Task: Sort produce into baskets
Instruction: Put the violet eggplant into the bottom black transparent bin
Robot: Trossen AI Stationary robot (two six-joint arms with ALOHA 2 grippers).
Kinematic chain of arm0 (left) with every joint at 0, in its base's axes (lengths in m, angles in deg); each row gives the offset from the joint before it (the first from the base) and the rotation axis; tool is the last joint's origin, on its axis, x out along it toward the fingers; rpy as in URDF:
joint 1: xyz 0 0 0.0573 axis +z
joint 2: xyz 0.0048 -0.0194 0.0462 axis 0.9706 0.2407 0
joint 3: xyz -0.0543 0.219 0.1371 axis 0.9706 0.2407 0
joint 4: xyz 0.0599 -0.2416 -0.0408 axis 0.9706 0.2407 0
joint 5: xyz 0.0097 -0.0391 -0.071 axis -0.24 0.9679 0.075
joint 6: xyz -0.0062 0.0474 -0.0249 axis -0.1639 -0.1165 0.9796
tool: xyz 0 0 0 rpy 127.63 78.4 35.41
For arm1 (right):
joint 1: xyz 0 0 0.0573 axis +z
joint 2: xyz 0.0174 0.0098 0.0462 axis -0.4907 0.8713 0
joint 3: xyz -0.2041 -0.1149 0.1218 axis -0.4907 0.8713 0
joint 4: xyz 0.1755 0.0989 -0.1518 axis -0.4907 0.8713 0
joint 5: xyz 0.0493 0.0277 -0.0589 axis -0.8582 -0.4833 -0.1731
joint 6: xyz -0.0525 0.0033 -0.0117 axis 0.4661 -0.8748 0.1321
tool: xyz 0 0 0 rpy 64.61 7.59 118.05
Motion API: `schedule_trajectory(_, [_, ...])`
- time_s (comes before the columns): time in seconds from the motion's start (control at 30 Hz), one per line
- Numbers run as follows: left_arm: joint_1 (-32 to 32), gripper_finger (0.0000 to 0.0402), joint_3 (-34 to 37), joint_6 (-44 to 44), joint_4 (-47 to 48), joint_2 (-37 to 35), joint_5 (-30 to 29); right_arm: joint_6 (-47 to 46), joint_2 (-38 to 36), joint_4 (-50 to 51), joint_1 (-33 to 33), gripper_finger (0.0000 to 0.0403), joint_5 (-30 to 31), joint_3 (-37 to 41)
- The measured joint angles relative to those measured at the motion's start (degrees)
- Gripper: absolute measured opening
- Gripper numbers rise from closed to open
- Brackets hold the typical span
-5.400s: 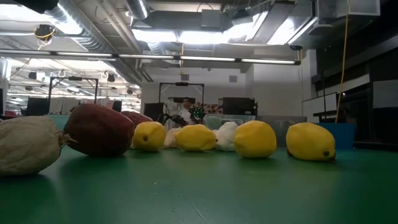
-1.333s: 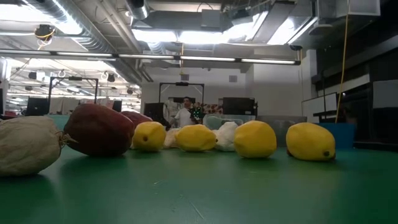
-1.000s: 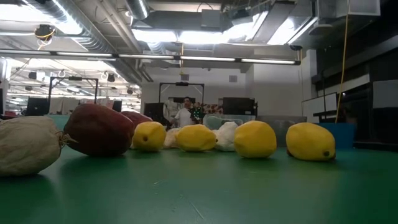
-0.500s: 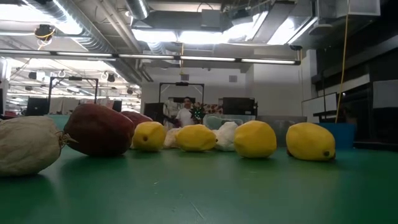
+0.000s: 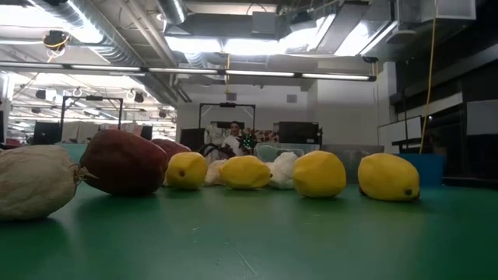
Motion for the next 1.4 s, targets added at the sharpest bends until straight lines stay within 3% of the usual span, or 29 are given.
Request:
schedule_trajectory(0.13, [-0.54,0.028,0.0,-0.7,-1.35,-0.94,-0.02,-2.09,-0.04,7.79,-0.47,0.0108,5.99,0.0])
schedule_trajectory(0.27, [-1.19,0.028,0.0,-4.38,-0.72,-1.87,-0.42,-1.95,-0.04,17.62,-0.49,0.0108,16.25,0.0])
schedule_trajectory(0.43, [-1.36,0.028,0.0,-5.99,0.57,-1.83,-1.84,-1.93,-0.04,21.22,-0.37,0.0108,23.78,0.0])
schedule_trajectory(1.17, [-1.36,0.0279,-0.04,-7.43,1.41,-1.74,-2.64,-0.58,0.76,16.45,-0.5,0.0108,24.45,0.0])
schedule_trajectory(1.4, [-1.36,0.0221,0.0,-7.41,1.61,-1.52,-3.1,-0.53,1.49,16.27,-0.63,0.0108,24.54,-0.02])
